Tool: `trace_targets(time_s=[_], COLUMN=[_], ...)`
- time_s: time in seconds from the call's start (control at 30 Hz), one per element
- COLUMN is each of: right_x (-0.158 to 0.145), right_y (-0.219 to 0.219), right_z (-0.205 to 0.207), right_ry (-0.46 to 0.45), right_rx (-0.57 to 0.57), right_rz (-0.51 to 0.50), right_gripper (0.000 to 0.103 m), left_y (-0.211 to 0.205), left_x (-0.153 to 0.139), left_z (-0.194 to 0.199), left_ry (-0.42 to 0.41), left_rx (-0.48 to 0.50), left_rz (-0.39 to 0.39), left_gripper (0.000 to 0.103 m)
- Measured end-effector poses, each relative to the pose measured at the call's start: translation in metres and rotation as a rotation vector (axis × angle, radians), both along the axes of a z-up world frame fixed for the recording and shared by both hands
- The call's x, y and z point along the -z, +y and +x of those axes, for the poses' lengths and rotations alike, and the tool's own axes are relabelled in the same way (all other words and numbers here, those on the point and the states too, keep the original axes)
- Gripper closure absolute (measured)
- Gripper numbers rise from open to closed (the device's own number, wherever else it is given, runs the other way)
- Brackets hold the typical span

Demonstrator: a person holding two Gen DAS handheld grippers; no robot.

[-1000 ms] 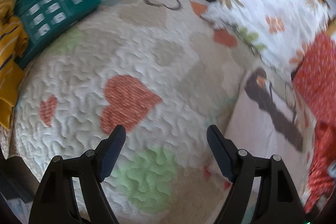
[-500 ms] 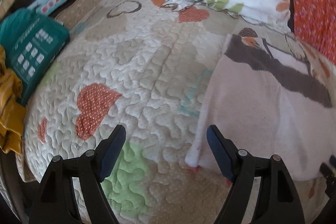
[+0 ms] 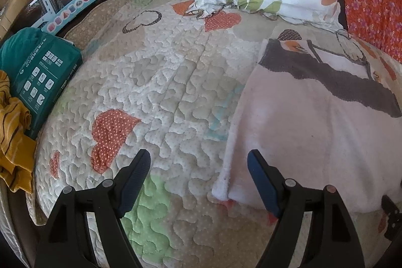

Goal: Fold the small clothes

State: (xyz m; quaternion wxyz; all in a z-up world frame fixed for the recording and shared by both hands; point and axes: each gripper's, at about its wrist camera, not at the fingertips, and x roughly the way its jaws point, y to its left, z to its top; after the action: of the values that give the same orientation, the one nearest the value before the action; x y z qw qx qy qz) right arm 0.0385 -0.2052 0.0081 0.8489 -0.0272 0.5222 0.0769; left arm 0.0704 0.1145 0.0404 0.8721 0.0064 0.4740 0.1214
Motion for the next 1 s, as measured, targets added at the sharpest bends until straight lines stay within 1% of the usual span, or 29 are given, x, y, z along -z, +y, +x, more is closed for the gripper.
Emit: trace_targets(time_s=[0.07, 0.17, 0.53, 0.7, 1.0], right_x=[0.003, 0.006, 0.007, 0.008, 0.008], right_y=[0.005, 0.01, 0.011, 0.012, 0.012], right_z=[-0.001, -0.002, -0.003, -0.003, -0.004], right_ry=[-0.006, -0.014, -0.033, -0.039, -0.054], right_rx=[-0.01, -0.017, -0.009, -0.007, -0.004], right_rz=[-0.024, -0.049, -0.057, -0.059, -0.061], right_gripper=[0.003, 0.001, 0.0, 0.0, 0.0], left_y=[0.0, 0.001, -0.001, 0.0, 0.0], left_x=[0.0, -0.001, -0.005, -0.008, -0.012], left_z=[-0.001, -0.001, -0.002, -0.004, -0.005], left_ry=[-0.004, -0.004, -0.026, -0.043, -0.06], left_rx=[-0.002, -0.001, 0.007, 0.011, 0.009], left_rz=[-0.002, -0.006, -0.031, -0.057, -0.069], left_gripper=[0.024, 0.024, 0.024, 0.024, 0.024])
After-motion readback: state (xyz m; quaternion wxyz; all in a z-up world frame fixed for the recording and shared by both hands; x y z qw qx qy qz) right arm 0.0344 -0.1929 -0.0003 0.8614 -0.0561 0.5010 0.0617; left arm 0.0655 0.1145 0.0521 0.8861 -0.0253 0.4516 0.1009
